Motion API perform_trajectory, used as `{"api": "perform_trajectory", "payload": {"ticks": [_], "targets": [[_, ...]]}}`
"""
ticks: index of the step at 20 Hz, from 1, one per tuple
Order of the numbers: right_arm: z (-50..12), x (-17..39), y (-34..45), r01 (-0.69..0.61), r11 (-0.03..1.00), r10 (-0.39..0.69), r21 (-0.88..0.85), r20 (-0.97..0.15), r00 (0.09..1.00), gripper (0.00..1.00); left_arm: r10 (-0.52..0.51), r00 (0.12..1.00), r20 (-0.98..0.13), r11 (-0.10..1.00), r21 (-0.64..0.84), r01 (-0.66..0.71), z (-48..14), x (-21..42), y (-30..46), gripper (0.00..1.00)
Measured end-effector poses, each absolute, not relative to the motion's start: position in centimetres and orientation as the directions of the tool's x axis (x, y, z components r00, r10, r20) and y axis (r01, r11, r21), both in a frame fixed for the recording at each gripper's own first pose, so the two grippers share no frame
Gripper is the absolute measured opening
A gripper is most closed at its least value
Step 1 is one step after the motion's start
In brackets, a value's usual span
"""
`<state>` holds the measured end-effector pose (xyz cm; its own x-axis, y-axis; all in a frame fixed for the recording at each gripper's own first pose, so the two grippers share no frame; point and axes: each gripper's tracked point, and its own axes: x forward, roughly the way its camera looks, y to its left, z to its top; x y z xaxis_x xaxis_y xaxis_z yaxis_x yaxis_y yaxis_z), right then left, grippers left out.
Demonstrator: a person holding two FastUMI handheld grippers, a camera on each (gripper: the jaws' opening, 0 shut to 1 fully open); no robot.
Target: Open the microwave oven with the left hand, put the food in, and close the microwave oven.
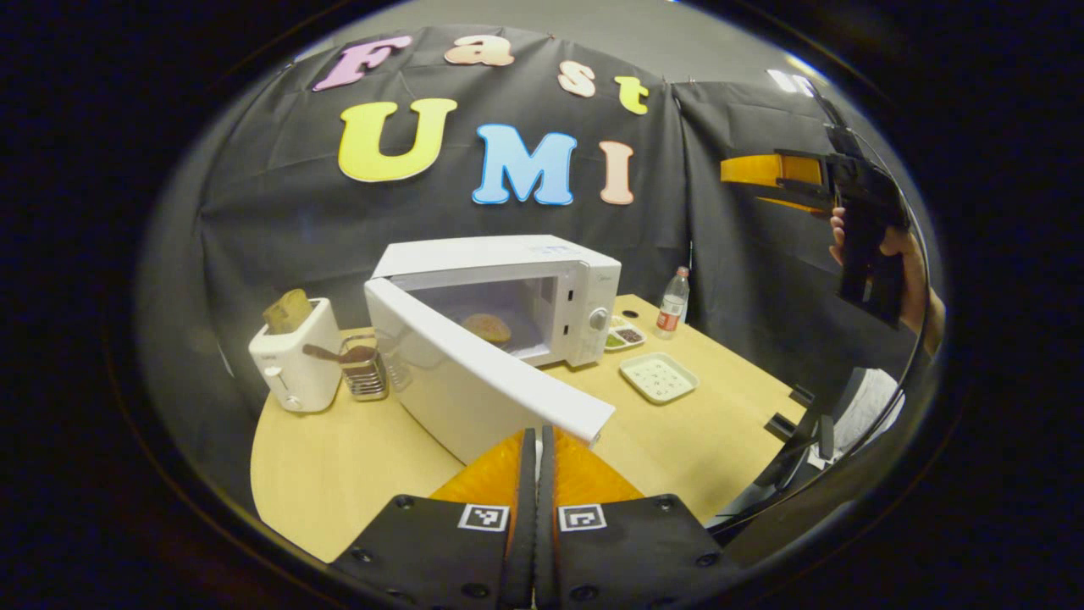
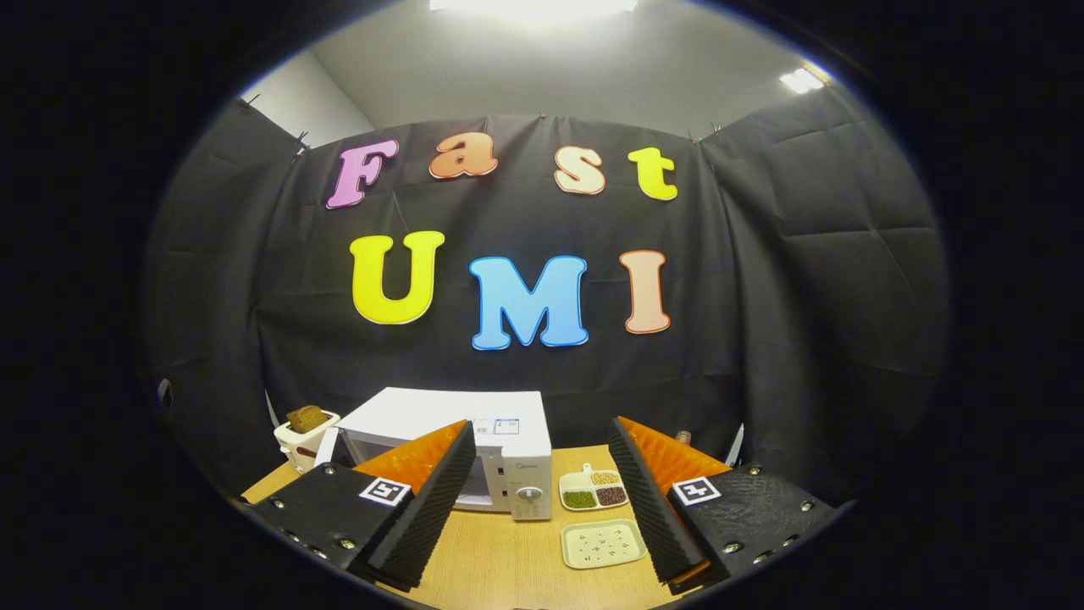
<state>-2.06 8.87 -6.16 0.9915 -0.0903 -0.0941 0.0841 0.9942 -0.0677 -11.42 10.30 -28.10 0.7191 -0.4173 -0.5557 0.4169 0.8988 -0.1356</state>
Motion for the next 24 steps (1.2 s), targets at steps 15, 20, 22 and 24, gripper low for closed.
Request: {"api": "perform_trajectory", "payload": {"ticks": [15,20,22,24], "targets": [[-4.8,2.7,4.2,0.082,0.994,-0.087,-0.074,-0.068,0.994,0.96,-0.449,0.695,-0.562,0.882,-0.156,0.445,-29.3,-1.7,2.2,0.08],[-5.1,3.5,1.9,0.100,0.993,-0.104,-0.057,-0.078,0.991,0.97,-0.450,0.685,-0.572,0.882,-0.168,0.440,-30.3,1.3,-0.3,0.08],[-5.5,3.8,0.9,0.111,0.992,-0.115,-0.055,-0.084,0.990,0.97,-0.457,0.680,-0.573,0.876,-0.159,0.455,-30.7,2.2,-1.6,0.08],[-5.7,3.6,-0.1,0.123,0.991,-0.127,-0.050,-0.091,0.988,0.97,-0.457,0.673,-0.581,0.872,-0.146,0.467,-31.1,3.2,-2.6,0.08]]}}
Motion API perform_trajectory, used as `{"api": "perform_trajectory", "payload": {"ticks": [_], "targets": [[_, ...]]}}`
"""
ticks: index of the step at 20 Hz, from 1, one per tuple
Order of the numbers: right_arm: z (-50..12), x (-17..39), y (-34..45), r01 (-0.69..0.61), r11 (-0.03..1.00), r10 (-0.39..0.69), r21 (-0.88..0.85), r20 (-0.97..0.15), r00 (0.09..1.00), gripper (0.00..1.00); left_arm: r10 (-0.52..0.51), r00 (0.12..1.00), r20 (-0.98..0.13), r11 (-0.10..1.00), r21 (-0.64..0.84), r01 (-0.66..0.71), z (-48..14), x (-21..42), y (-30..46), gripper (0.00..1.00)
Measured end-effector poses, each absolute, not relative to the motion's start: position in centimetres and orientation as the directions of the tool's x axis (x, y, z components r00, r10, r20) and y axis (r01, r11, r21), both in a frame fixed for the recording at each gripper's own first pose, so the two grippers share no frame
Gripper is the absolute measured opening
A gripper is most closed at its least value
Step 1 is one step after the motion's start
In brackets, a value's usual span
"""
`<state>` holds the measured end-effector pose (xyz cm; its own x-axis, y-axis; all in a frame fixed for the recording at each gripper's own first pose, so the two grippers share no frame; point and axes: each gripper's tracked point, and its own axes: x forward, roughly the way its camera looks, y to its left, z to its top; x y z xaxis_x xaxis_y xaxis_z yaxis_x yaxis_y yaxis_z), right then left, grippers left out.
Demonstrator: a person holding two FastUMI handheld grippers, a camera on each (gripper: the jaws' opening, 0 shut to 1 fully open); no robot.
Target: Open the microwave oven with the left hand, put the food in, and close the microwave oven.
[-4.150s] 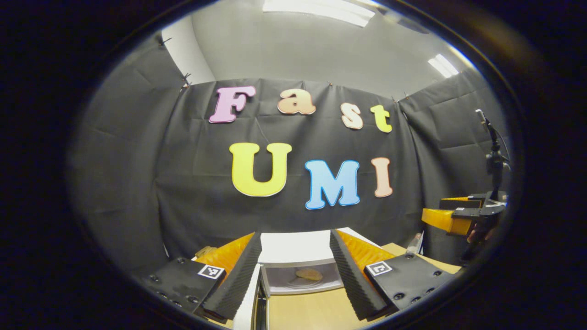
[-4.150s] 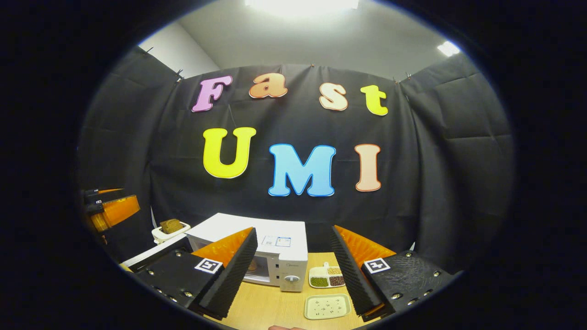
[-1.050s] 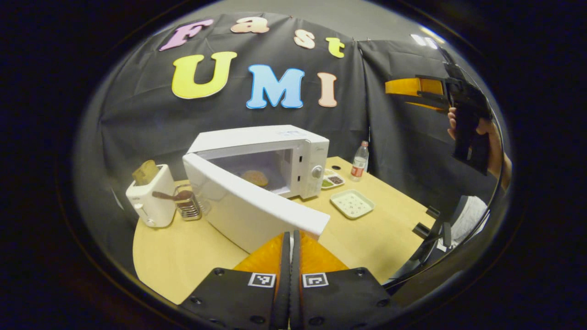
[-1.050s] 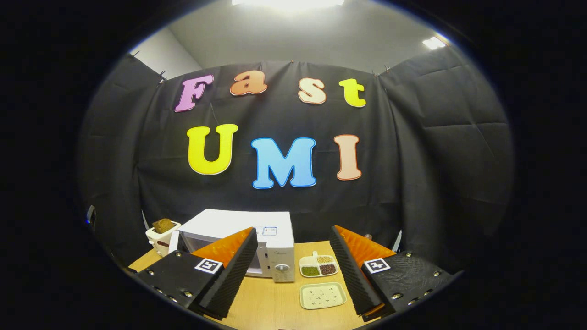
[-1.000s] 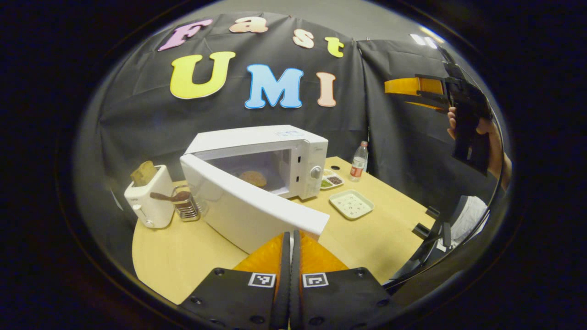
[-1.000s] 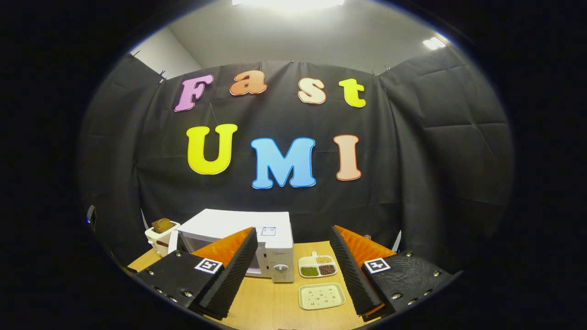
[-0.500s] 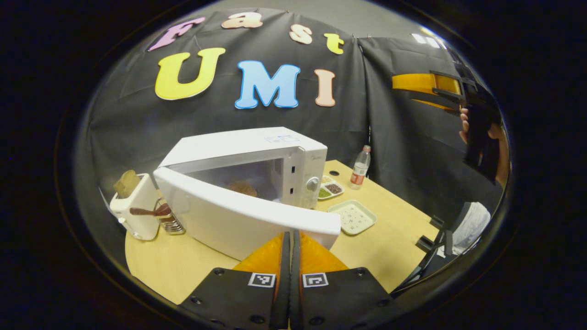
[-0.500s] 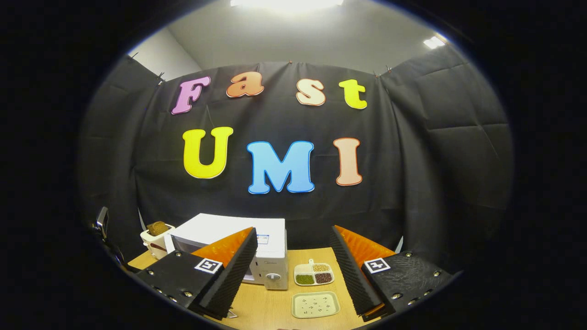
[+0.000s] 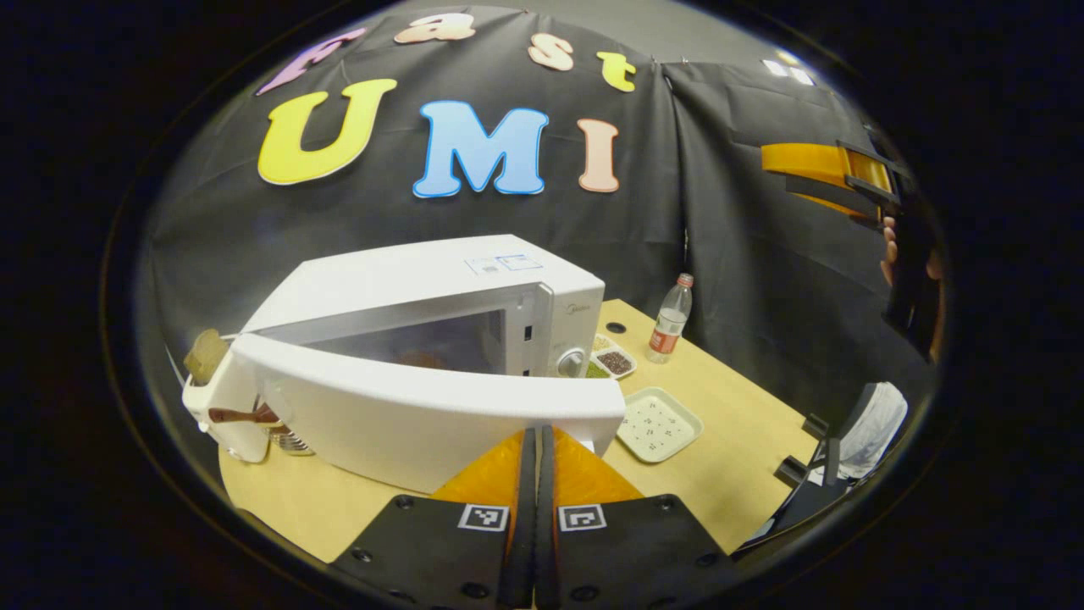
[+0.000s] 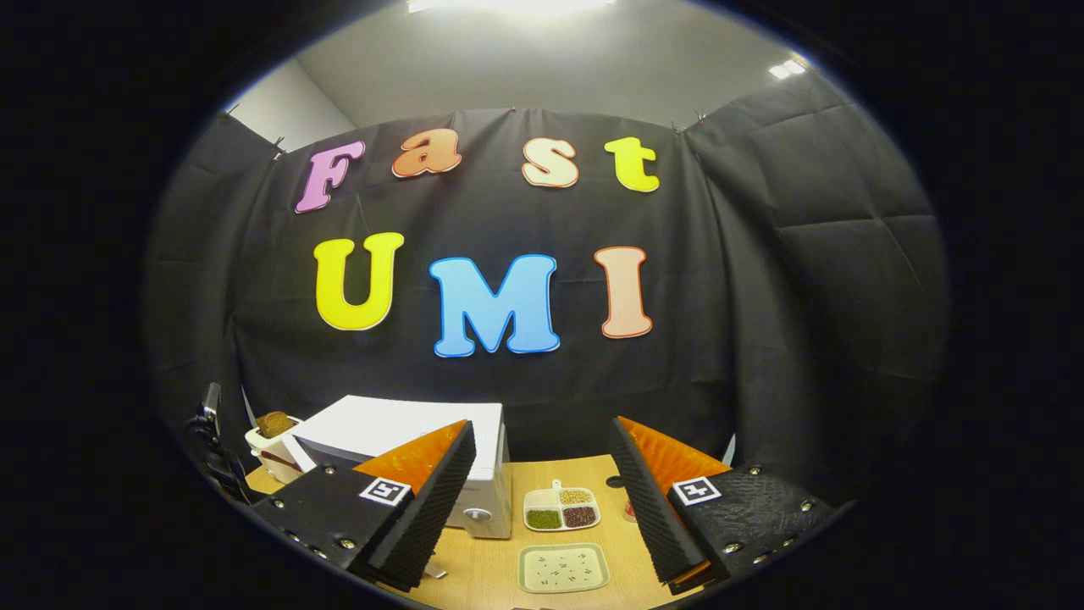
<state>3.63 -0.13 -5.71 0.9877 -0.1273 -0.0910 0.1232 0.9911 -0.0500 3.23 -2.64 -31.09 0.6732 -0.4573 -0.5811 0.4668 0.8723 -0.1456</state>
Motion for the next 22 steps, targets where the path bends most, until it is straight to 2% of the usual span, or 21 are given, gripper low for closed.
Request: {"api": "perform_trajectory", "payload": {"ticks": [9,22], "targets": [[-7.7,3.9,-5.2,0.192,0.981,-0.196,-0.040,-0.142,0.970,0.97,-0.442,0.671,-0.596,0.869,-0.099,0.485,-32.7,7.6,-4.7,0.08],[-8.2,5.2,-7.8,0.210,0.976,-0.216,-0.054,-0.150,0.965,0.97,-0.398,0.705,-0.587,0.903,-0.117,0.413,-33.4,12.8,-6.2,0.08]]}}
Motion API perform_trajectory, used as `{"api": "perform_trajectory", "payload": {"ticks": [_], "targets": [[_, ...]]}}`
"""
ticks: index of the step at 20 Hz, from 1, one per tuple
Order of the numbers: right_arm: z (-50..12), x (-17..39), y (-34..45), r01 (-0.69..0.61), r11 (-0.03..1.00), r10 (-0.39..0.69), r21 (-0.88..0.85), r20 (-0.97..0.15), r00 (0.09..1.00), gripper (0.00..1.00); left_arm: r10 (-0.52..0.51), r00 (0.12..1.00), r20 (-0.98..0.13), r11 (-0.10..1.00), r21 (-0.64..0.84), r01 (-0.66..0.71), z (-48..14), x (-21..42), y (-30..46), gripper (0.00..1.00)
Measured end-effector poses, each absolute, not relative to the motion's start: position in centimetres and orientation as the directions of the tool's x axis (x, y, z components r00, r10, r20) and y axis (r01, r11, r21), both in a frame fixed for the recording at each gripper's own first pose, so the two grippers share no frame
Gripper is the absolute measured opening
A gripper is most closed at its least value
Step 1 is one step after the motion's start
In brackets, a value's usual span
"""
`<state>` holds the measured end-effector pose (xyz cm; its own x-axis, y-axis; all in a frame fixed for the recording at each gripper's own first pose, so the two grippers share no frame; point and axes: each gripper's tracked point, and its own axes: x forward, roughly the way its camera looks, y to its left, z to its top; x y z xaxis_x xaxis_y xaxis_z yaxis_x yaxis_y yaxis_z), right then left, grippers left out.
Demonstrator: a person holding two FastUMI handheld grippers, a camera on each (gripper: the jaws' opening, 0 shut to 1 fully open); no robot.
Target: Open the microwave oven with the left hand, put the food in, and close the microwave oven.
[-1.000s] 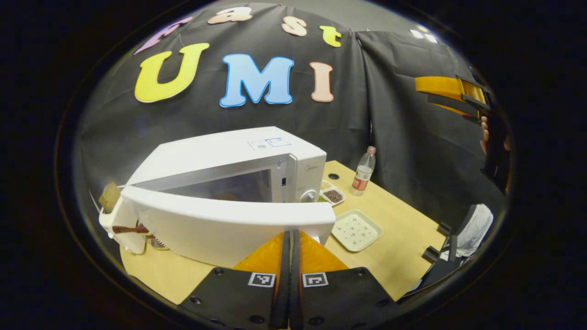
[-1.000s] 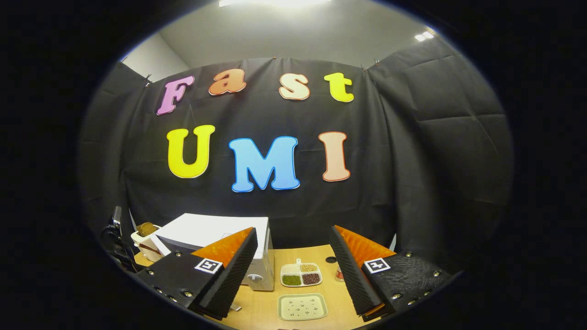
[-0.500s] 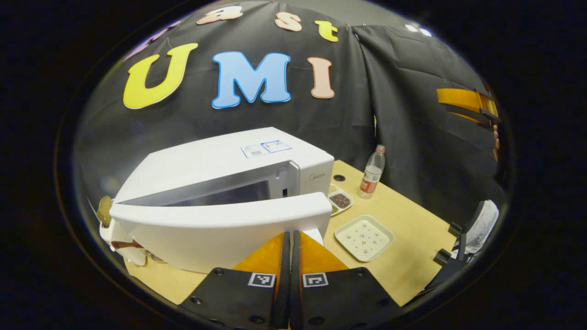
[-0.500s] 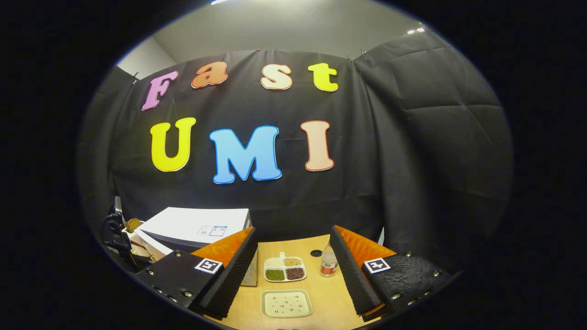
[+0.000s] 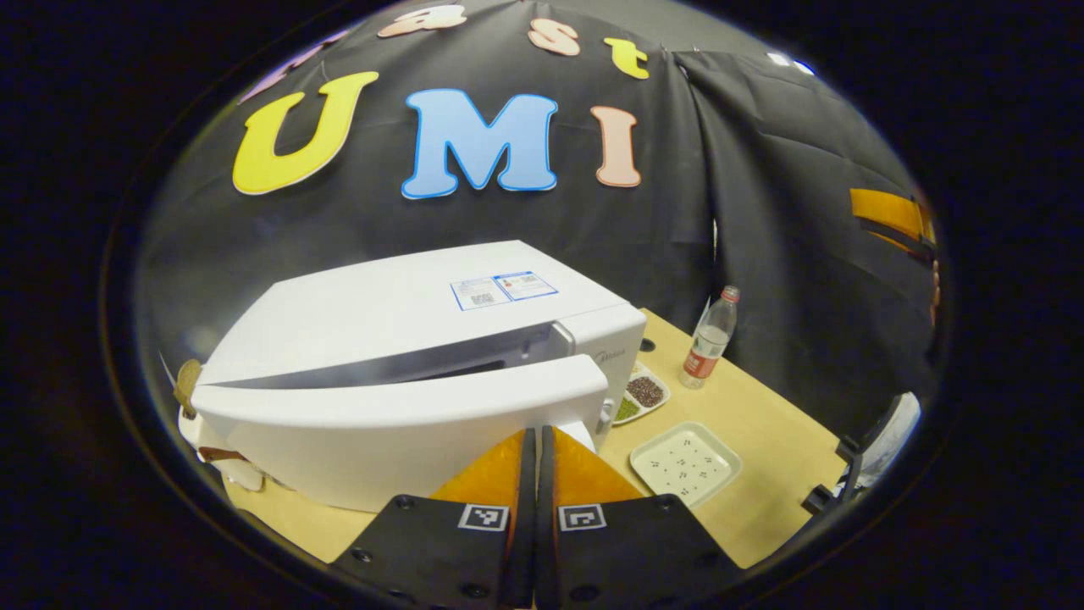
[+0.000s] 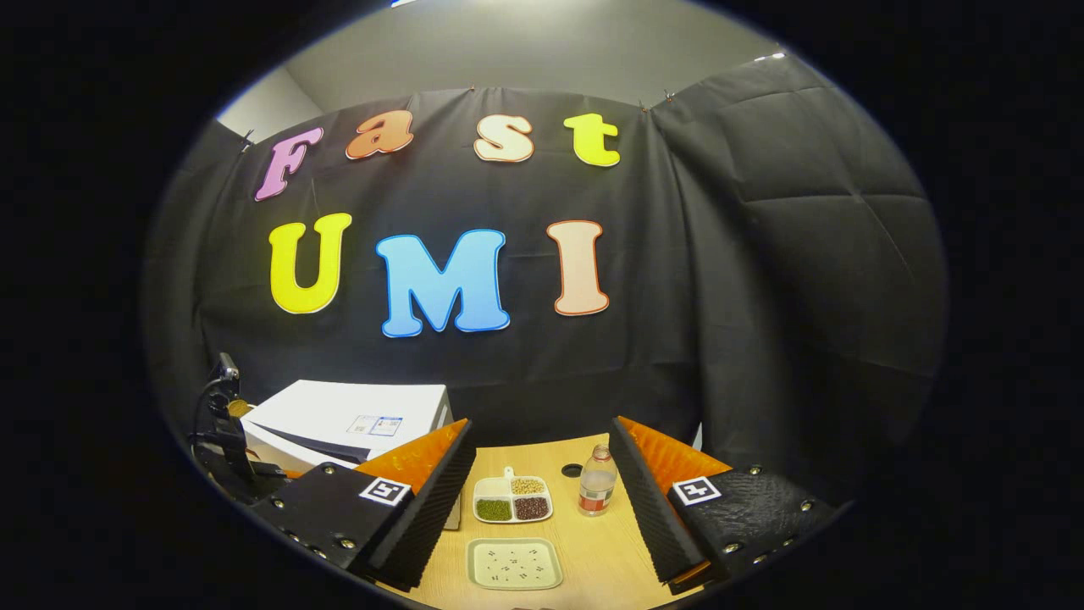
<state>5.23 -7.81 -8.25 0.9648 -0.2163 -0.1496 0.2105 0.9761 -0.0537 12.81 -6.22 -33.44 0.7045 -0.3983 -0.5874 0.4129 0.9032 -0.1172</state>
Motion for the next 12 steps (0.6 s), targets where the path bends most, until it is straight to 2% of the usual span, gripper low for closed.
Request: {"api": "perform_trajectory", "payload": {"ticks": [6,12], "targets": [[-8.5,5.7,-7.9,0.203,0.978,-0.209,-0.055,-0.152,0.966,0.96,-0.384,0.715,-0.584,0.911,-0.114,0.396,-33.5,13.8,-6.3,0.07],[-8.9,5.9,-8.1,0.202,0.978,-0.209,-0.056,-0.158,0.965,0.96,-0.366,0.717,-0.593,0.928,-0.171,0.332,-33.9,15.3,-6.4,0.08]]}}
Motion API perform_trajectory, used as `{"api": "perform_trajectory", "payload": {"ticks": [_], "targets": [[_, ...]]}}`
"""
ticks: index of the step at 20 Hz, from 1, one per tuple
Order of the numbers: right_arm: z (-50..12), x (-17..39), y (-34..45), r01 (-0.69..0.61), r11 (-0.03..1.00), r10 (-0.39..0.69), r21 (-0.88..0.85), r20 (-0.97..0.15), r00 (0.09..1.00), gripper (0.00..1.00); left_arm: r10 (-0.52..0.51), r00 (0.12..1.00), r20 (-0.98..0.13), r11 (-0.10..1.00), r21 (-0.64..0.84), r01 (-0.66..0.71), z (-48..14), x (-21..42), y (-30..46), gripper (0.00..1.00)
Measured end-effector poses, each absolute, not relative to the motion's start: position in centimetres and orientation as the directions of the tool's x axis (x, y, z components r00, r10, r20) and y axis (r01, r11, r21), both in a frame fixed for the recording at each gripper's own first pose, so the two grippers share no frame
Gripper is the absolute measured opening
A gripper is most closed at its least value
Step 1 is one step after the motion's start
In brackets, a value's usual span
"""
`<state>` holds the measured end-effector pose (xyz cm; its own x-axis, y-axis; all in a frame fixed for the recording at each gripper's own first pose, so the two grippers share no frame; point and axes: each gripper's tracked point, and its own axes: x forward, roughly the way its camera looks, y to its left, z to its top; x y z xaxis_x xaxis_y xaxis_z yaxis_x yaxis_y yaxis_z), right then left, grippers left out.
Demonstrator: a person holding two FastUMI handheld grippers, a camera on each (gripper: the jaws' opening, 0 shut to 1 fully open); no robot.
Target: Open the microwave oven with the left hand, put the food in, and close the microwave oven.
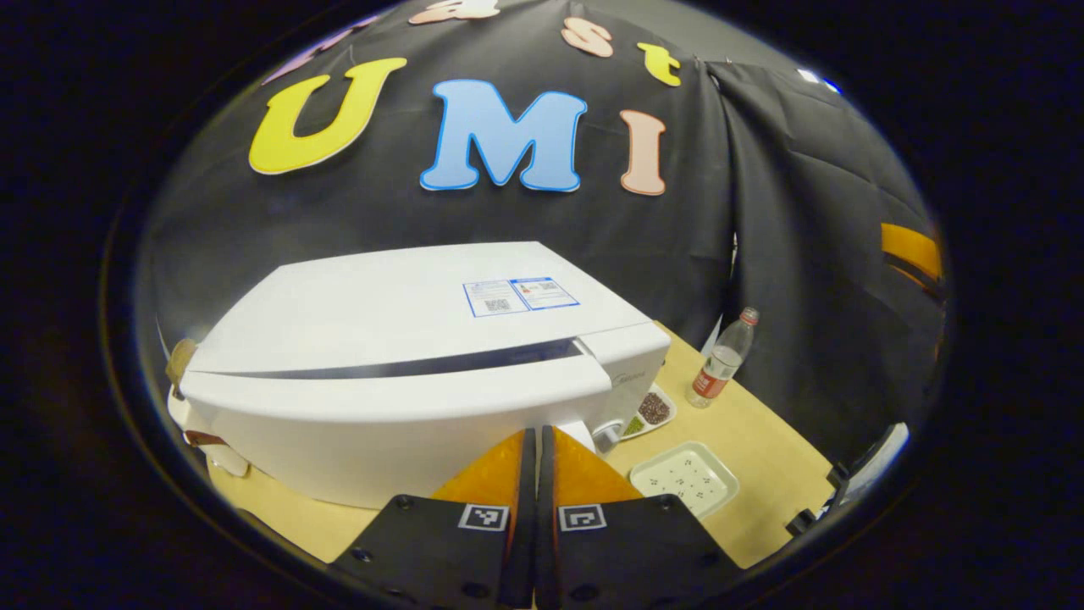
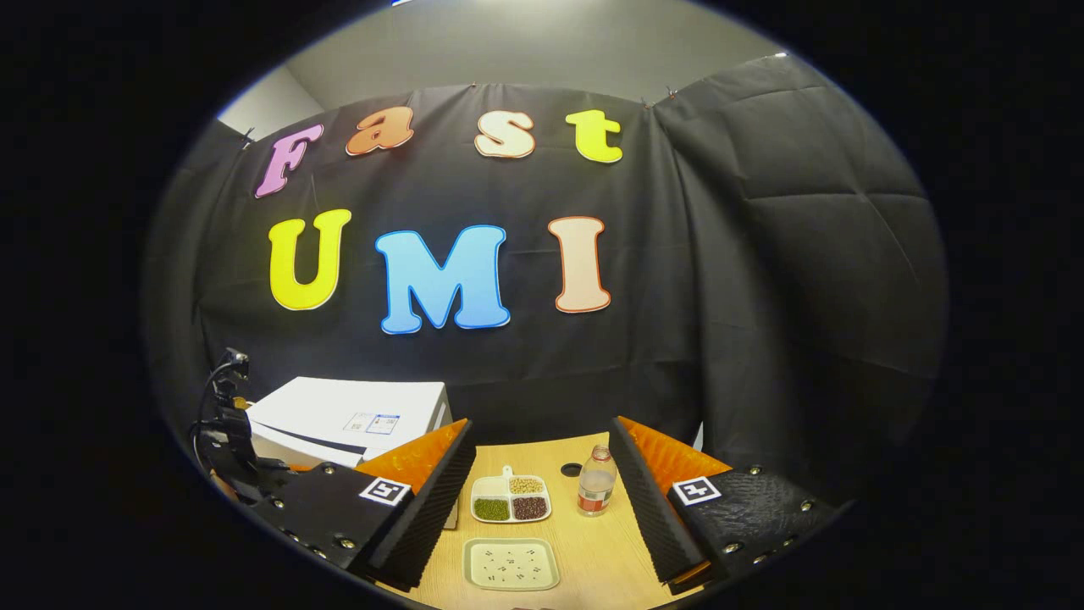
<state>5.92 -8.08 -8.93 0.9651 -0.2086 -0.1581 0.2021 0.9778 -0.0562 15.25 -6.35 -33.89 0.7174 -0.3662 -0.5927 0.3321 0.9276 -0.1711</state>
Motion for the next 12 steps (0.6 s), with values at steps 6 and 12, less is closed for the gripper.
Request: {"api": "perform_trajectory", "payload": {"ticks": [6,12], "targets": [[-9.33,6.17,-8.51,0.212,0.976,-0.216,-0.044,-0.162,0.963,0.96,-0.347,0.721,-0.600,0.935,-0.167,0.312,-34.12,15.80,-6.39,0.07],[-9.63,6.51,-8.37,0.200,0.978,-0.206,-0.051,-0.165,0.965,0.96,-0.333,0.726,-0.601,0.941,-0.162,0.298,-34.33,15.96,-6.39,0.07]]}}
